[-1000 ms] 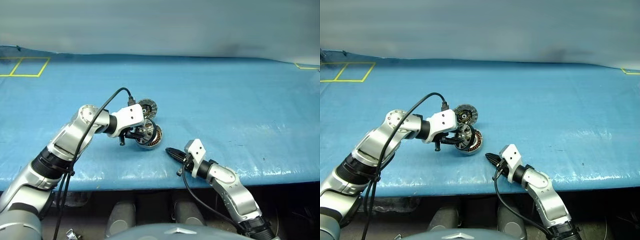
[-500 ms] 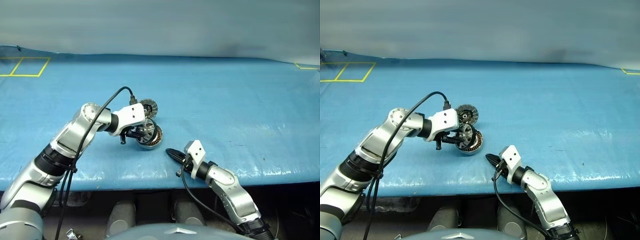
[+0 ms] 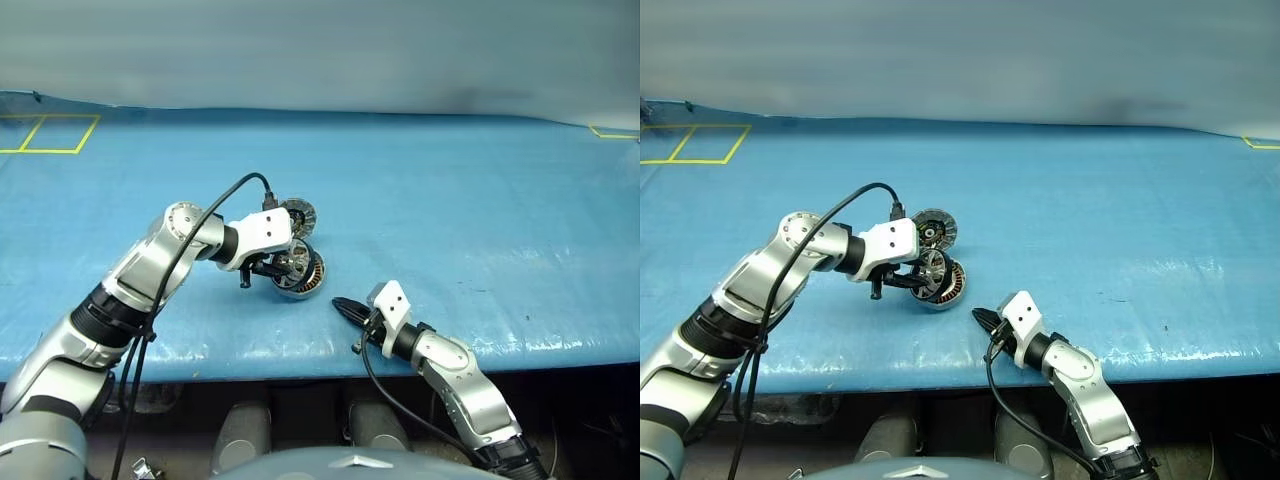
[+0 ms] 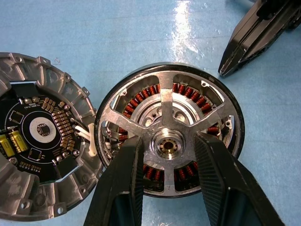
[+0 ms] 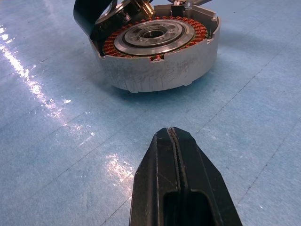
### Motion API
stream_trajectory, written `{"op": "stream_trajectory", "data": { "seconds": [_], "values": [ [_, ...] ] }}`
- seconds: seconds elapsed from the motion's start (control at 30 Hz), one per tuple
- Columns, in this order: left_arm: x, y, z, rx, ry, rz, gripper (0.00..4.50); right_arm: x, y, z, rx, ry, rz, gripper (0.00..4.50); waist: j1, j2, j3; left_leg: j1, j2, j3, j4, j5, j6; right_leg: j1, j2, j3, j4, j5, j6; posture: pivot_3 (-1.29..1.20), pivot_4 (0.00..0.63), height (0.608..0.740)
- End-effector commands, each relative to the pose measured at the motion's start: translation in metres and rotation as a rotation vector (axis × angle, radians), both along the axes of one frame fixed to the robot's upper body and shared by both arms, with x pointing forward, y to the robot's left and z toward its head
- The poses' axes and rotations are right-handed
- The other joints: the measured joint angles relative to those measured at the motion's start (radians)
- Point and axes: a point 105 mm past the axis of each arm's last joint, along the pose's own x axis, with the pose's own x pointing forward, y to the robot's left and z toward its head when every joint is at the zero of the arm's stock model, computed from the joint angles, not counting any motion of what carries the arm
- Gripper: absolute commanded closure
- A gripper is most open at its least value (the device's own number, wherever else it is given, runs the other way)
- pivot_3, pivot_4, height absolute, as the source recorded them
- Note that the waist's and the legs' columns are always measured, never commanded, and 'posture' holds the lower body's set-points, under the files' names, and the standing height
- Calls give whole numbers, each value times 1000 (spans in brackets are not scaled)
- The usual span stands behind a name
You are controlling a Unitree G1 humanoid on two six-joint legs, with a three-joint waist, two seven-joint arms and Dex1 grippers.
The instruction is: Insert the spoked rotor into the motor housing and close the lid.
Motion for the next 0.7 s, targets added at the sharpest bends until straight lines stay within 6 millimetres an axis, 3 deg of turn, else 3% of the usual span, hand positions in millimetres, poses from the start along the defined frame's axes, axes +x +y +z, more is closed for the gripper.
{"op": "stream_trajectory", "data": {
  "seconds": [0.03, 0.23, 0.37, 0.57, 0.63, 0.7],
  "values": [
    [1, 1, 4, 19, -13, -17, 2014, 2, 1, 5, 11, -20, -2, 4500, 0, 0, 0, 0, 0, 0, 0, 0, 0, 0, 0, 0, 0, 0, 0, 0, 150, 740],
    [1, 1, 5, 26, -14, -27, 34, 2, 1, 5, 12, -21, -5, 4500, 1, 0, 0, 0, 0, 0, 0, 0, 0, 0, 0, 0, 0, 0, 0, 0, 150, 740],
    [1, -3, 13, -11, -35, -35, 34, 2, 1, 5, 12, -21, -4, 4500, 1, 0, 0, 0, 0, 0, 0, 0, 0, 0, 0, 0, 0, 0, 0, 0, 150, 740],
    [-15, -15, 35, -210, -23, -69, 34, 1, -1, 9, 15, -29, -10, 4500, 0, 0, 0, 0, 0, 0, 0, 0, 0, 0, 0, 0, 0, 0, 0, 0, 150, 740],
    [-20, -9, 32, -239, -5, -27, 34, 1, -2, 11, 14, -35, -15, 4500, -3, 0, 0, 0, 0, 0, -1, 0, 0, 0, 0, 0, 0, 0, 0, 0, 150, 740],
    [-28, 0, 23, -247, 31, 15, 407, 0, -4, 13, 4, -39, -17, 4500, -4, 0, 0, 1, 0, 0, -2, 0, 0, 0, 0, 1, 0, 0, 0, 0, 150, 740]
  ]
}}
